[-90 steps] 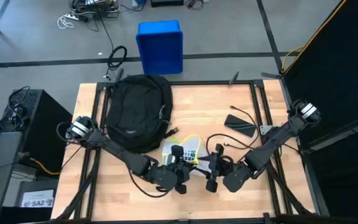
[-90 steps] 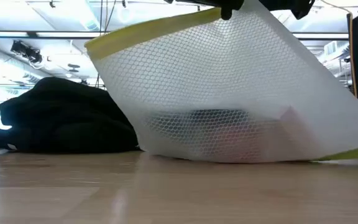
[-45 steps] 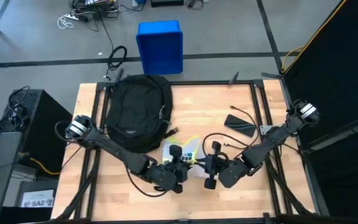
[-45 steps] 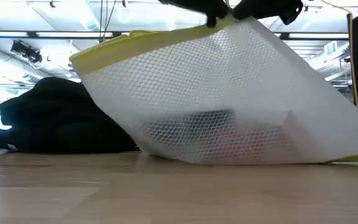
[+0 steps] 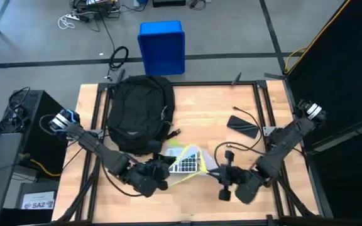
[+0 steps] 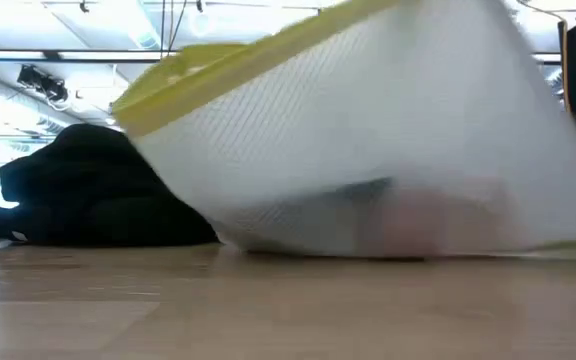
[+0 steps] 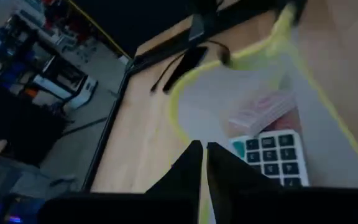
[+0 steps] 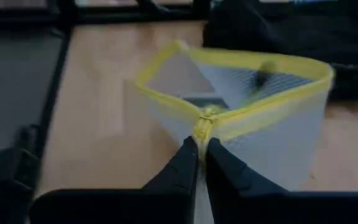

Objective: Unpack backpack
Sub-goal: Close the zip lock bag

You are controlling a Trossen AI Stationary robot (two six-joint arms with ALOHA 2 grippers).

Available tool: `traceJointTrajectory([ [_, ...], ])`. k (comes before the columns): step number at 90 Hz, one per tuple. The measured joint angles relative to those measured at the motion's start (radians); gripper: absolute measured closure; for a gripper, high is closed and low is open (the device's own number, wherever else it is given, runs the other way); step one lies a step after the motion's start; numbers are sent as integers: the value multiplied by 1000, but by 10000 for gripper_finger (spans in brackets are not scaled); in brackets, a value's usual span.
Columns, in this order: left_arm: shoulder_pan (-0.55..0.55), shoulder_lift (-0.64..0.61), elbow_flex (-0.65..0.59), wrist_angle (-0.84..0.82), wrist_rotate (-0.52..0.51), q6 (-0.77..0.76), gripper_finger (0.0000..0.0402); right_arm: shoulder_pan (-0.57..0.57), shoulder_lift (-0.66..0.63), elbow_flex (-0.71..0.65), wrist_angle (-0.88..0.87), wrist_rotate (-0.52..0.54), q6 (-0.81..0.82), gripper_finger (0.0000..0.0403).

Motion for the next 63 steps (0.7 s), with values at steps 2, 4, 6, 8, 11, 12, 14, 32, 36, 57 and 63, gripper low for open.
traceJointTrajectory([
  [2,1,-2,-12,-7,-1,-14,401,6,-1,8,-5,5,0,403],
  [4,3,-2,-23,-12,-3,-24,401,11,-2,15,-8,8,5,403],
  [6,4,-2,-33,-14,-3,-34,401,16,-2,21,-17,10,13,403],
  [8,4,-2,-45,-14,-2,-46,401,23,-2,25,-32,13,25,403],
  [11,4,-1,-61,-14,-3,-66,401,33,-2,29,-61,25,46,403],
  [12,4,-2,-66,-14,-3,-72,401,35,-2,31,-71,28,53,403],
  [14,4,-6,-78,-13,-3,-81,401,40,-2,36,-91,35,68,403],
  [32,-1,-21,-137,91,15,-73,401,51,2,57,-191,53,172,403],
  [36,-1,-21,-145,173,45,-9,401,44,2,57,-192,51,172,403],
  [57,38,-23,-201,487,381,303,400,12,2,57,-180,24,147,403],
  [63,58,-23,-204,522,435,327,393,11,2,57,-179,20,145,403],
])
